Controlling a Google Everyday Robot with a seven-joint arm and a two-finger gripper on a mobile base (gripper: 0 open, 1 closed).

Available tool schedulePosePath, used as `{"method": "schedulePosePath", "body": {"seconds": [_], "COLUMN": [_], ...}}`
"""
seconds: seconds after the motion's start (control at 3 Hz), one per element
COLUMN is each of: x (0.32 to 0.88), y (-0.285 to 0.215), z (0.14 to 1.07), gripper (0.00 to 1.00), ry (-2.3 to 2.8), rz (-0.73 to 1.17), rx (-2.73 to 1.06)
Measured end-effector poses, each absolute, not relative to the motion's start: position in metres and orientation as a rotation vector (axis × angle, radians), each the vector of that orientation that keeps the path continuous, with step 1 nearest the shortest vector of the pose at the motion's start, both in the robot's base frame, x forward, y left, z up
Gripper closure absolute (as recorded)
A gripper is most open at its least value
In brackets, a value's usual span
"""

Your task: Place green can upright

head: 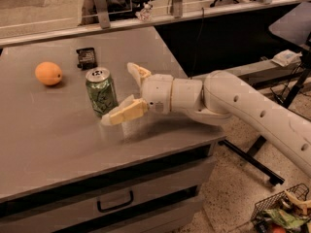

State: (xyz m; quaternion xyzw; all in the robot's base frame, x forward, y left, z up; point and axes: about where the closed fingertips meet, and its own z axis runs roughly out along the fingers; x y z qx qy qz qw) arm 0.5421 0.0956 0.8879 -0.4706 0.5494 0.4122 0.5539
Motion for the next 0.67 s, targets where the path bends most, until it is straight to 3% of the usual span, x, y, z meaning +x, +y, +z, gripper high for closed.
{"method": "schedulePosePath", "body": {"seconds": [0.67], "x": [0.534], "y": [0.027], "z": [0.886], "gripper": [0.00], "ry": [1.589], "rz": [0.741], "rx": [-1.064]}}
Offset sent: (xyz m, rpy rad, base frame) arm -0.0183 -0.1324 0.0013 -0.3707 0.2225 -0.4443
